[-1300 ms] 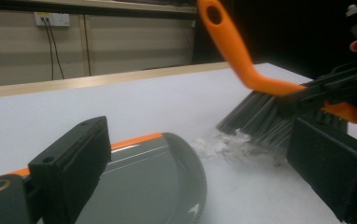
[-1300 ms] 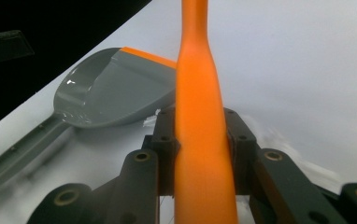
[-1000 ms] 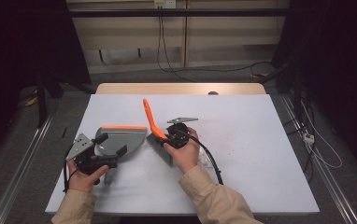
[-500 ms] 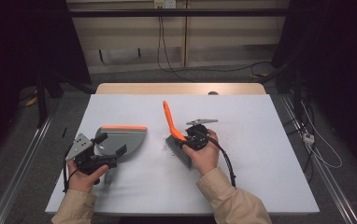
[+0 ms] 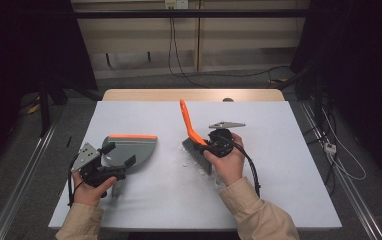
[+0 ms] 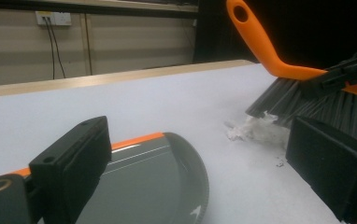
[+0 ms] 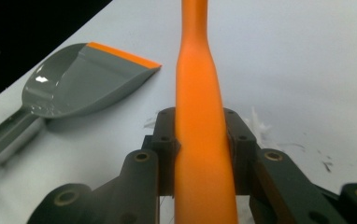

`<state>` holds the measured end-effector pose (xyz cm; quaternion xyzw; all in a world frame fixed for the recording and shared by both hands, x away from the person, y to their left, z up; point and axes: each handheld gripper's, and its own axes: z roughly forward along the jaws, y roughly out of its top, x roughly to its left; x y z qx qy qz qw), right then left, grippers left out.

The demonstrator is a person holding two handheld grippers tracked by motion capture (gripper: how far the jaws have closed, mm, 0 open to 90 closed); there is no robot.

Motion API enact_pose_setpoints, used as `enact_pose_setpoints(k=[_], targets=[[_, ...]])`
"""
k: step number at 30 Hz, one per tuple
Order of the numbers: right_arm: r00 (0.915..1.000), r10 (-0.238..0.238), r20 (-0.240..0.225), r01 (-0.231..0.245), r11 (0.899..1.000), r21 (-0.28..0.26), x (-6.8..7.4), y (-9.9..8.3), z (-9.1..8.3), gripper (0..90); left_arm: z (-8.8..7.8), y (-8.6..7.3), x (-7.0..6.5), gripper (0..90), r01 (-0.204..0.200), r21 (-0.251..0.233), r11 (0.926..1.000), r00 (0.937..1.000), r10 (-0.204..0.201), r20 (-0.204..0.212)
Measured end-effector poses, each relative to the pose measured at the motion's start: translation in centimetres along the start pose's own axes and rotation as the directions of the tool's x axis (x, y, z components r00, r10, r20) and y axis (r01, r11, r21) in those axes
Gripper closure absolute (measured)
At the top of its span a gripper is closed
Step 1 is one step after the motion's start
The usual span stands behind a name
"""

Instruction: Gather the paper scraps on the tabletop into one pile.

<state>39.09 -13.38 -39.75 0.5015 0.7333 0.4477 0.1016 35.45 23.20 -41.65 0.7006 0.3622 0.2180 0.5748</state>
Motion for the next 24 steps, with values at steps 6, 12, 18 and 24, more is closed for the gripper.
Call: enact_pose_setpoints(k=[6,12,18,24], targets=[[0.9999,0.001,-0.016,-0.001,1.0,0.028,0.7,0.4,3.2,71.4,0.1,0.0,0.1,6.6,0.0,0.002,1.0,1.0,0.0,0.003],[0.9993,0.007,0.036,-0.01,0.996,0.089,0.7,0.3,5.3,71.4,-0.1,0.0,0.3,6.6,0.003,-0.003,1.0,1.0,-0.003,0.0],[0.998,0.021,0.059,-0.028,0.992,0.122,-0.4,-0.1,3.2,71.5,0.0,0.0,0.2,6.6,0.002,-0.003,1.0,1.0,-0.002,-0.001],[0.9991,-0.015,0.039,0.011,0.995,0.096,-0.3,0.2,0.6,71.4,0.1,0.0,0.0,6.7,-0.005,0.002,1.0,1.0,0.005,-0.001]])
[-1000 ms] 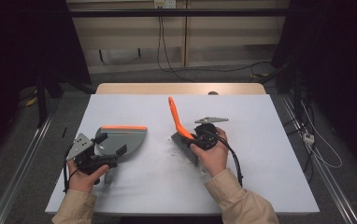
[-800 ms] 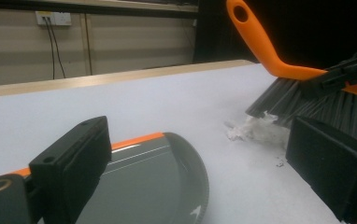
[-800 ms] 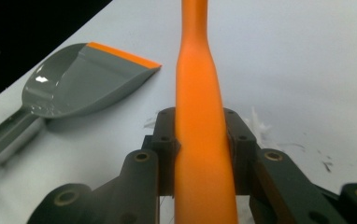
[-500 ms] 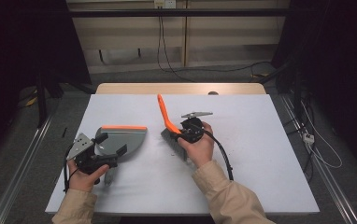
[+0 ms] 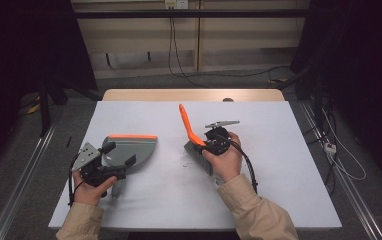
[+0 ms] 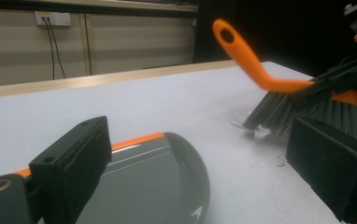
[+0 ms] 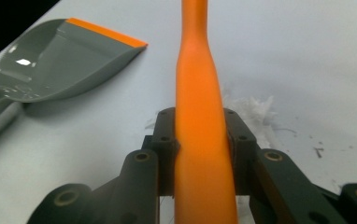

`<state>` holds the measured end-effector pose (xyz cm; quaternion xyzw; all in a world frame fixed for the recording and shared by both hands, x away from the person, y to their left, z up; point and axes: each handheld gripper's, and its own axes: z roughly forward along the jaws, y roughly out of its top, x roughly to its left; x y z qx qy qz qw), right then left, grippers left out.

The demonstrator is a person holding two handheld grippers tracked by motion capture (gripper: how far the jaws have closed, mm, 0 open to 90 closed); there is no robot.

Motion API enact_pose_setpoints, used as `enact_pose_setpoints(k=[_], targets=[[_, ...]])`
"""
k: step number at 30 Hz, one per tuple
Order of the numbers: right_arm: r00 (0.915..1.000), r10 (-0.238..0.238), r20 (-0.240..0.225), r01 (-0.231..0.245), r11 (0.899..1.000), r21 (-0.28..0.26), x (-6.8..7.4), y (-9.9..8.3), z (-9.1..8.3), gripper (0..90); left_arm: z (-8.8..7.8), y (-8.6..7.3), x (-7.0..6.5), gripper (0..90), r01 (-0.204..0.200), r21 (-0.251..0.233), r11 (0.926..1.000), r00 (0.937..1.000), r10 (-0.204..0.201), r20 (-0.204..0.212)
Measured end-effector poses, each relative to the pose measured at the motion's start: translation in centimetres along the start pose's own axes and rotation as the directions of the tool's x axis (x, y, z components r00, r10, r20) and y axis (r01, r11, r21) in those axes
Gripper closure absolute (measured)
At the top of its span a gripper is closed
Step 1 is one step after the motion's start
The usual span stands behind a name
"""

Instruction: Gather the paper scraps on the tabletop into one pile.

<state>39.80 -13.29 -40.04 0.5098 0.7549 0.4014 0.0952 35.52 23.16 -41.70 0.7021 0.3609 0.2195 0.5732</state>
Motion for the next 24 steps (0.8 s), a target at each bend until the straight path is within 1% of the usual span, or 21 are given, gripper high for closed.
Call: enact_pose_setpoints(k=[3,5,6,8,10,12,14,17,19,22,24], targets=[[0.9996,-0.022,-0.018,0.021,0.999,-0.028,0.0,0.4,-1.3,71.4,0.0,0.0,0.0,6.7,0.002,0.003,1.0,1.0,-0.002,0.001],[0.9988,-0.044,-0.023,0.043,0.998,-0.048,-0.4,0.5,-2.0,71.4,-0.1,0.0,0.0,6.7,0.008,0.004,1.0,1.0,-0.008,0.002],[0.998,-0.06,-0.021,0.058,0.997,-0.056,-0.6,0.5,-2.3,71.4,-0.1,0.0,0.0,6.7,0.017,-0.004,0.9999,0.9999,-0.017,-0.003],[0.9958,-0.09,-0.016,0.089,0.994,-0.066,-1.4,0.5,-2.6,71.4,-0.2,0.0,0.0,6.6,0.006,0.002,1.0,1.0,-0.006,-0.003],[0.9953,-0.097,-0.004,0.096,0.993,-0.064,-2.4,0.2,-2.8,71.4,-0.2,0.0,0.0,6.6,0.006,0.004,1.0,1.0,-0.006,-0.005],[0.9963,-0.086,-0.008,0.085,0.994,-0.072,-3.4,0.0,-2.9,71.4,-0.2,0.0,0.0,6.6,0.001,0.006,1.0,1.0,-0.001,-0.004],[0.9958,-0.091,-0.008,0.091,0.993,-0.076,-4.2,-0.2,-2.9,71.4,-0.2,0.0,0.0,6.6,-0.005,0.013,0.9999,1.0,0.005,-0.003],[0.9919,-0.127,0.01,0.127,0.989,-0.075,-5.1,-0.6,-3.1,71.4,-0.2,0.0,0.0,6.6,-0.001,0.013,0.9999,1.0,0.001,-0.005],[0.9902,-0.139,0.015,0.139,0.987,-0.08,-5.4,-0.8,-3.4,71.4,-0.2,0.0,0.1,6.6,0.004,0.01,0.9999,1.0,-0.004,-0.008],[0.9843,-0.174,0.028,0.176,0.981,-0.085,-5.6,-1.0,-4.0,71.4,-0.2,-0.1,0.1,6.6,0.005,0.012,0.9999,1.0,-0.005,-0.007],[0.9822,-0.185,0.035,0.187,0.977,-0.098,-5.7,-1.1,-4.5,71.4,-0.2,-0.1,0.0,6.6,0.003,0.012,0.9999,1.0,-0.003,-0.005]])
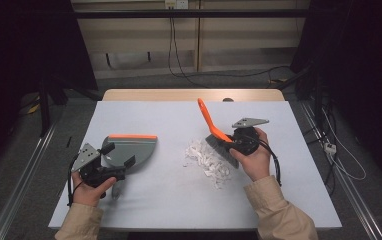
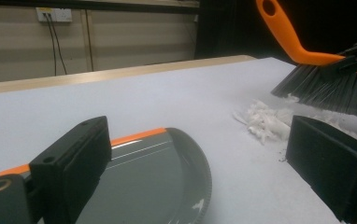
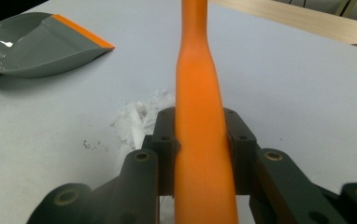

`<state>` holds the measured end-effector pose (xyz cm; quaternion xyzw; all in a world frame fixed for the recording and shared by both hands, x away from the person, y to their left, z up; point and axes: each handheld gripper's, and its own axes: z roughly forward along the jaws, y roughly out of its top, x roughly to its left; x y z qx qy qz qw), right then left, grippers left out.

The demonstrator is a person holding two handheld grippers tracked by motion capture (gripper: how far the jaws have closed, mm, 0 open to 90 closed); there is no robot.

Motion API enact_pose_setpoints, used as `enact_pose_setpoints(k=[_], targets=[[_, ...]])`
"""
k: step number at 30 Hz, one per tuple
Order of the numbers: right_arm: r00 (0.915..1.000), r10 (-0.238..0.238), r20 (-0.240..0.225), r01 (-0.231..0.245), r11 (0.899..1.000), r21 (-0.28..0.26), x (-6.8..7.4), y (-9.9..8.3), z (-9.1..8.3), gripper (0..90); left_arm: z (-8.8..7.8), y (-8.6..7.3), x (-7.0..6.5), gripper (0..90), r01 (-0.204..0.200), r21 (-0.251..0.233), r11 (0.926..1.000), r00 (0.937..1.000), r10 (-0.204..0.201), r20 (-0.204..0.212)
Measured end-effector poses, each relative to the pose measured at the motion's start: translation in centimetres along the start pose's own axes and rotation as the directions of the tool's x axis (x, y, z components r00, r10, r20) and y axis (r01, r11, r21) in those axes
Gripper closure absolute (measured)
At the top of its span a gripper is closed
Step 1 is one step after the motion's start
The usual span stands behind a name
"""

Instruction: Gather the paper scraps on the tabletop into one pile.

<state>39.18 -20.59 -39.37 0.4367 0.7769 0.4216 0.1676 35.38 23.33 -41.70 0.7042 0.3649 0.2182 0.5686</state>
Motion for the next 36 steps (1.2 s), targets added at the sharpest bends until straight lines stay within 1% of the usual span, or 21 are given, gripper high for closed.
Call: enact_pose_setpoints(k=[3,4,6,8,10,12,13,15,17,18,22,26,30,31,33,34,36], targets=[[0.9999,-0.006,0.01,0.007,1.0,-0.008,-0.4,-0.1,-0.4,71.4,-0.1,0.0,0.0,6.6,-0.005,0.003,1.0,1.0,0.005,0.003],[0.9997,-0.018,0.015,0.018,1.0,-0.012,-0.5,-0.2,-0.4,71.4,-0.1,0.0,-0.1,6.6,0.002,0.009,1.0,1.0,-0.002,0.006],[0.9997,-0.01,0.021,0.01,1.0,-0.009,-0.9,-0.5,-0.2,71.4,-0.1,0.0,-0.2,6.4,0.006,0.008,1.0,1.0,-0.006,0.005],[0.9994,-0.026,0.024,0.026,1.0,-0.007,-1.2,-0.9,0.2,71.4,-0.1,0.0,-0.3,6.4,-0.001,0.016,0.9999,1.0,0.001,0.008],[0.9986,-0.038,0.037,0.038,0.999,0.003,-1.5,-1.1,0.6,71.4,-0.2,-0.2,-0.4,6.4,-0.005,0.024,0.9997,0.9999,0.004,0.009],[0.9972,-0.062,0.042,0.062,0.998,0.009,-1.7,-1.4,0.9,71.5,-0.2,-0.3,-0.5,6.3,0.001,0.03,0.9995,0.9999,-0.002,0.013],[0.9968,-0.067,0.043,0.066,0.998,0.016,-1.8,-1.5,1.1,71.4,-0.2,-0.3,-0.5,6.3,-0.002,0.035,0.9994,0.9999,0.001,0.014],[0.9942,-0.097,0.047,0.095,0.995,0.035,-1.8,-1.7,1.6,71.4,-0.2,-0.5,-0.6,6.1,-0.001,0.04,0.9992,0.9998,0.0,0.018],[0.9931,-0.112,0.037,0.11,0.993,0.052,-1.6,-2.0,2.1,71.4,-0.4,-0.5,-0.6,6.0,-0.005,0.045,0.999,0.9998,0.005,0.019],[0.9915,-0.126,0.033,0.124,0.991,0.052,-1.5,-2.0,2.2,71.5,-0.4,-0.6,-0.6,6.0,-0.004,0.043,0.9991,0.9998,0.003,0.019],[0.989,-0.145,0.029,0.143,0.988,0.06,-0.8,-2.0,2.3,71.4,-0.6,-0.7,-0.4,5.8,0.001,0.042,0.9991,0.9998,-0.002,0.017],[0.9912,-0.133,-0.001,0.132,0.989,0.065,-0.7,-2.1,2.0,71.4,-0.6,-0.7,-0.5,5.8,0.001,0.038,0.9993,0.9998,-0.002,0.022],[0.9907,-0.135,-0.017,0.136,0.989,0.059,-0.4,-2.3,1.9,71.4,-0.6,-0.7,-0.5,5.8,0.002,0.037,0.9993,0.9998,-0.003,0.022],[0.9905,-0.135,-0.026,0.136,0.989,0.056,-0.4,-2.3,1.9,71.4,-0.6,-0.7,-0.5,5.8,0.001,0.037,0.9993,0.9998,-0.002,0.022],[0.9903,-0.133,-0.041,0.134,0.99,0.032,-0.4,-2.2,1.8,71.4,-0.6,-0.7,-0.5,5.8,-0.001,0.037,0.9993,0.9997,0.0,0.023],[0.9907,-0.13,-0.04,0.131,0.991,0.022,-0.5,-2.1,1.7,71.4,-0.6,-0.7,-0.5,5.9,0.0,0.039,0.9993,0.9997,-0.001,0.024],[0.9919,-0.125,-0.023,0.125,0.992,0.012,-0.6,-1.9,1.4,71.5,-0.6,-0.7,-0.5,5.9,0.0,0.038,0.9993,0.9997,-0.001,0.023]])
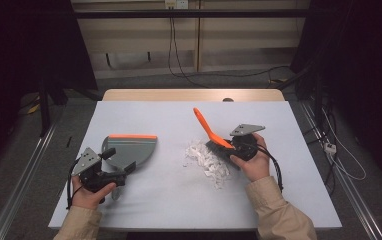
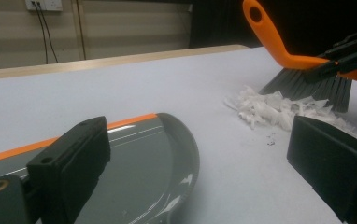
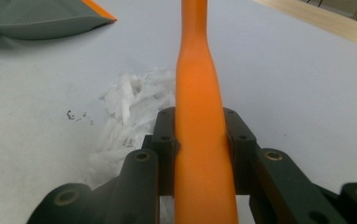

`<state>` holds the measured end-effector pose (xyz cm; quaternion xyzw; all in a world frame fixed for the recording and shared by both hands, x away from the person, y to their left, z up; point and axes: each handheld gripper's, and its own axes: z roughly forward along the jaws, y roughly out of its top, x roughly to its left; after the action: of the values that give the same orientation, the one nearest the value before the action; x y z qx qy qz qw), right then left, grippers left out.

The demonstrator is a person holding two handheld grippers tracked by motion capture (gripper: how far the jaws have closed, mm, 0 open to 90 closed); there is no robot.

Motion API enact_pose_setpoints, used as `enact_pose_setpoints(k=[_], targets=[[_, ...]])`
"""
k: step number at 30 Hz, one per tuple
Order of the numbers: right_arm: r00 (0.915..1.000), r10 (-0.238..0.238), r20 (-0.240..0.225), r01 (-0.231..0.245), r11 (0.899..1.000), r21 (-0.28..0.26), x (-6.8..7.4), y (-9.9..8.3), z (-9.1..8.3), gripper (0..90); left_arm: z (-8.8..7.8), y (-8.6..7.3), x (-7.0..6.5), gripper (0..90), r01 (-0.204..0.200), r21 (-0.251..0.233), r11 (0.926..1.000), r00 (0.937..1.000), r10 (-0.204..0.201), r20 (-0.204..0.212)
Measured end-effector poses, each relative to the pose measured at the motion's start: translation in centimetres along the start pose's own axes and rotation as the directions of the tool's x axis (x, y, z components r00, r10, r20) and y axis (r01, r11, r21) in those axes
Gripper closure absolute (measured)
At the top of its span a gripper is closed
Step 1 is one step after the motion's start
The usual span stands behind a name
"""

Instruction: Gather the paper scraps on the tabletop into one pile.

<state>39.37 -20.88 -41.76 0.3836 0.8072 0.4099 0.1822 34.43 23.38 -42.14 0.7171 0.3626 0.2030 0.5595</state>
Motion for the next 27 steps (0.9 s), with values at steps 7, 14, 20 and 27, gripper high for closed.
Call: enact_pose_setpoints(k=[7,14,20,27], targets=[[0.9999,0.009,0.014,-0.009,1.0,-0.024,-0.7,0.3,-0.1,71.5,0.1,0.0,0.0,5.9,0.001,0.0,1.0,1.0,-0.001,-0.002],[0.9993,-0.017,-0.033,0.015,0.997,-0.071,-2.5,1.1,1.1,71.5,0.2,0.0,0.1,5.9,0.008,-0.002,1.0,1.0,-0.008,-0.003],[0.9932,-0.097,-0.064,0.092,0.993,-0.07,-3.3,2.8,3.5,71.5,0.1,0.0,0.2,5.9,0.006,0.002,1.0,1.0,-0.006,-0.006],[0.9766,-0.178,-0.12,0.174,0.984,-0.048,-3.5,4.6,6.5,71.5,0.0,0.0,0.3,5.9,0.008,0.005,1.0,0.9999,-0.008,-0.012]])
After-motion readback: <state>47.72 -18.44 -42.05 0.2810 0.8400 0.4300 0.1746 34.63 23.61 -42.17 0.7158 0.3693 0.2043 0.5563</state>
